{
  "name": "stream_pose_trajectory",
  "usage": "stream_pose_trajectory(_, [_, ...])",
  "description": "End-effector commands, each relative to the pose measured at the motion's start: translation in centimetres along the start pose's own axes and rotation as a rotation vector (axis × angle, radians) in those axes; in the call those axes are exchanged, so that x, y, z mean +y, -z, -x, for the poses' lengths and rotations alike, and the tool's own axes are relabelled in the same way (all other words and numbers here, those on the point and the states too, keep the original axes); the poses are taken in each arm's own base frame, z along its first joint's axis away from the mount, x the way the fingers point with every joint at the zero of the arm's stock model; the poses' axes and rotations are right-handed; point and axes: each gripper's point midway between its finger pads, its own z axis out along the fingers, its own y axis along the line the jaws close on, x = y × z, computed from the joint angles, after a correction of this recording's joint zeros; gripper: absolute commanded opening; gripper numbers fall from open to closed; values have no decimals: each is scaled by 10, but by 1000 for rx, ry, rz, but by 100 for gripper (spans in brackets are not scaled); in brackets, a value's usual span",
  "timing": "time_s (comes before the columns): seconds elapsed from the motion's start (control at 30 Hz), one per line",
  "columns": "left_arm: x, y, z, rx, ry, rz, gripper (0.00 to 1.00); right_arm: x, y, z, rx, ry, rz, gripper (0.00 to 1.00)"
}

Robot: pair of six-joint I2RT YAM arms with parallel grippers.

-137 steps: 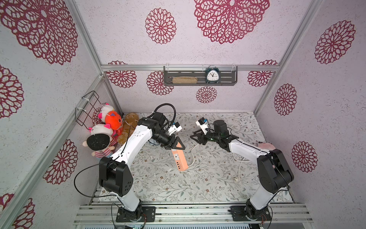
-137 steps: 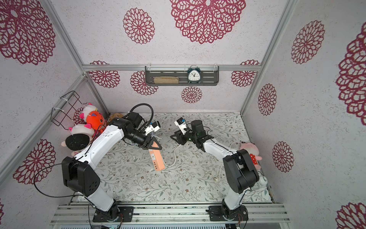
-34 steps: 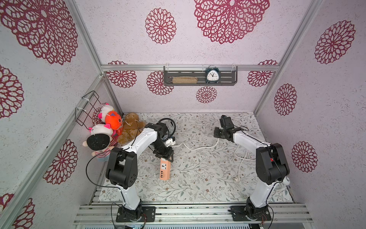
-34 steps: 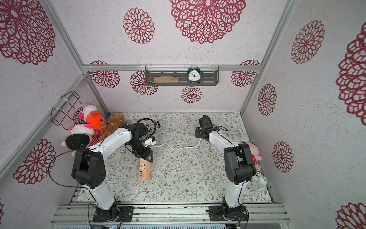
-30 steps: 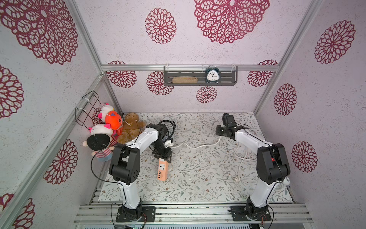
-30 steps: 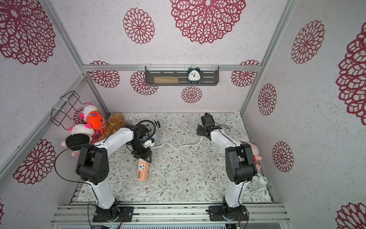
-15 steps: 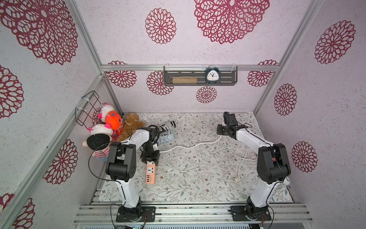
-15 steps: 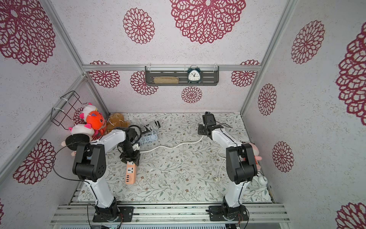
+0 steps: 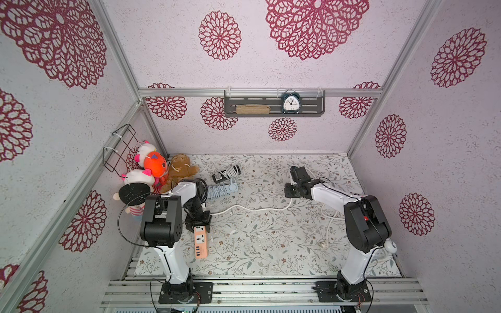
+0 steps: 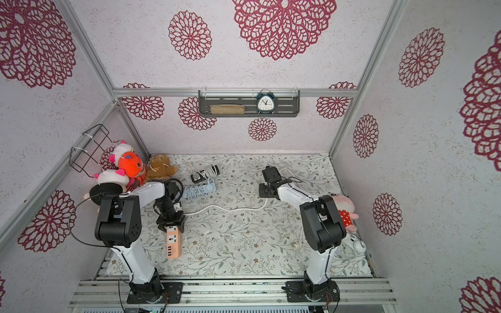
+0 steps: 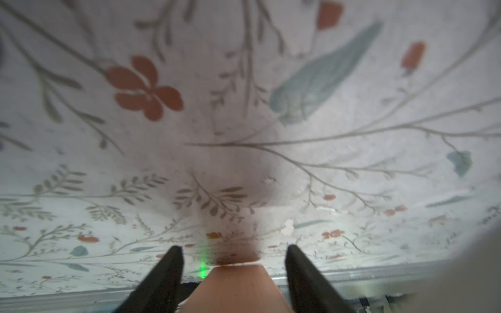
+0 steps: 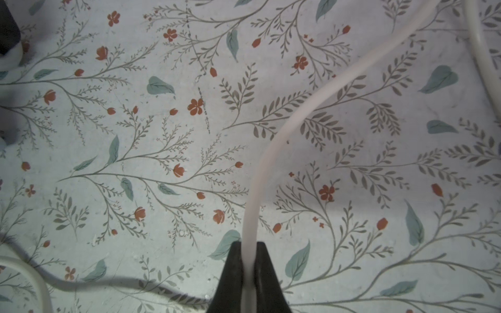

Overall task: Unwrap the cord wrapped around the power strip
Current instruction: Unwrap the power cord at the center of the board.

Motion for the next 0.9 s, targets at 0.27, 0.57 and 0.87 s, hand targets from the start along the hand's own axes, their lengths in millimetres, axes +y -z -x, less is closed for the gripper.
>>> stream_pose_trajectory(0.27, [2, 10, 16, -72, 19, 3, 97, 26, -3, -11, 29, -8, 59, 0])
stream_pose_trajectory(0.57, [12, 79, 19, -249, 83, 72, 99, 39, -4, -14, 52, -10, 89, 5])
stream_pose_trajectory(0.87, [-2, 75, 3, -263, 129, 62, 92, 21, 16, 9, 59, -20, 78, 51])
